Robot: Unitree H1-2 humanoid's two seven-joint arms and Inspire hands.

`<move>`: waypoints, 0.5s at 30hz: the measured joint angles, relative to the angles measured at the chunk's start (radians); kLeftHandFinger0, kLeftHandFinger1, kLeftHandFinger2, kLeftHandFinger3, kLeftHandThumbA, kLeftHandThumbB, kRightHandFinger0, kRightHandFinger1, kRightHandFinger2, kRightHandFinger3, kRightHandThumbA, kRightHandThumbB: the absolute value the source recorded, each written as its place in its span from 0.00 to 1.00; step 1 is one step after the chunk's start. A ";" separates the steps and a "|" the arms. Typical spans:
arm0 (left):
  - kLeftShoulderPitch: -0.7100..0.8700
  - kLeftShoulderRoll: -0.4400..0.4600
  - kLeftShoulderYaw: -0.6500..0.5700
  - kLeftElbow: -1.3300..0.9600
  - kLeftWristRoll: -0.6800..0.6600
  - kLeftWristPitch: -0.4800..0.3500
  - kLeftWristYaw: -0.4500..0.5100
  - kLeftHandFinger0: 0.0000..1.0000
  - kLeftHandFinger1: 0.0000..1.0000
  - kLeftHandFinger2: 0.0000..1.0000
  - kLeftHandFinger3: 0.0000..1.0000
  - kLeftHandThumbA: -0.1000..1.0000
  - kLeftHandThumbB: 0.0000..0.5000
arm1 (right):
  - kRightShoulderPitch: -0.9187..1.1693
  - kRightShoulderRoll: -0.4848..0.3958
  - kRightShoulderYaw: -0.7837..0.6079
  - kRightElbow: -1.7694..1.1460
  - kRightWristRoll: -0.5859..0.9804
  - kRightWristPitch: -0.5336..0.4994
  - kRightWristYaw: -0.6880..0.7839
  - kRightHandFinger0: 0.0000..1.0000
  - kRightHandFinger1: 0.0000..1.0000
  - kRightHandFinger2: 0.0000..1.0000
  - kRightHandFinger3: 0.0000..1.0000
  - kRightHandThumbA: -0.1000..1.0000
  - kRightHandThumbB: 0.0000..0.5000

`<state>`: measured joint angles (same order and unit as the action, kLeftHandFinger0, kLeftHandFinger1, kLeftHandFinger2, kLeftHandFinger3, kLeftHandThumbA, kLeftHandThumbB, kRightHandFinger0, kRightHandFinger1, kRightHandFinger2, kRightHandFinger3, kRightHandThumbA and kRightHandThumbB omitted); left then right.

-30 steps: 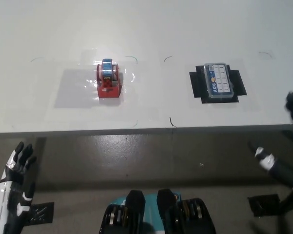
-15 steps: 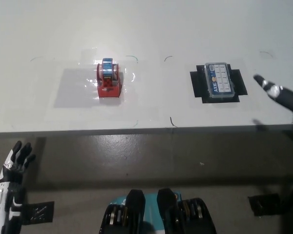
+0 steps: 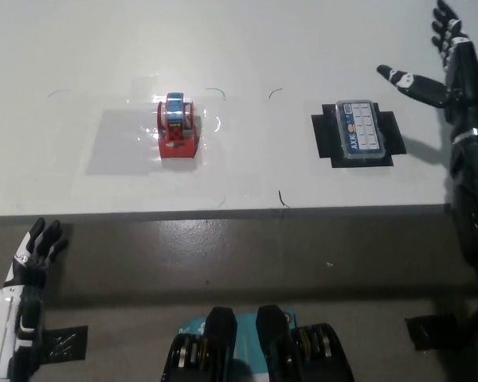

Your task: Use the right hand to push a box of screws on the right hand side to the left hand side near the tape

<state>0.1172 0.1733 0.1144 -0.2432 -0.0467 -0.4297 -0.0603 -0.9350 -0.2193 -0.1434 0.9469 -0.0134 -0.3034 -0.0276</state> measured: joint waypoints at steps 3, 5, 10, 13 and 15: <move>-0.001 0.000 -0.001 0.000 -0.004 0.000 -0.007 1.00 1.00 1.00 1.00 0.94 0.27 | -0.075 0.000 -0.010 0.161 0.012 -0.004 -0.001 1.00 1.00 1.00 1.00 0.98 0.21; -0.001 0.000 -0.001 0.000 -0.007 0.000 -0.008 1.00 1.00 1.00 1.00 0.95 0.27 | -0.117 0.000 -0.017 0.245 0.017 -0.006 -0.003 1.00 1.00 1.00 1.00 0.98 0.22; 0.000 0.000 0.000 0.000 -0.013 0.000 -0.016 1.00 1.00 1.00 1.00 0.95 0.19 | -0.183 0.002 -0.048 0.396 0.044 -0.011 -0.005 1.00 1.00 1.00 1.00 0.98 0.21; 0.000 0.000 0.002 0.000 -0.018 0.000 -0.021 1.00 1.00 1.00 1.00 0.96 0.22 | -0.179 0.007 -0.063 0.446 0.059 -0.011 -0.005 1.00 1.00 1.00 1.00 1.00 0.24; 0.000 0.000 0.003 0.000 -0.020 0.000 -0.022 1.00 1.00 1.00 1.00 0.97 0.24 | -0.171 0.012 -0.068 0.465 0.067 -0.011 -0.005 1.00 1.00 1.00 1.00 0.99 0.32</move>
<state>0.1173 0.1737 0.1171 -0.2434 -0.0670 -0.4299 -0.0825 -1.1063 -0.2077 -0.2110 1.4121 0.0537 -0.3145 -0.0327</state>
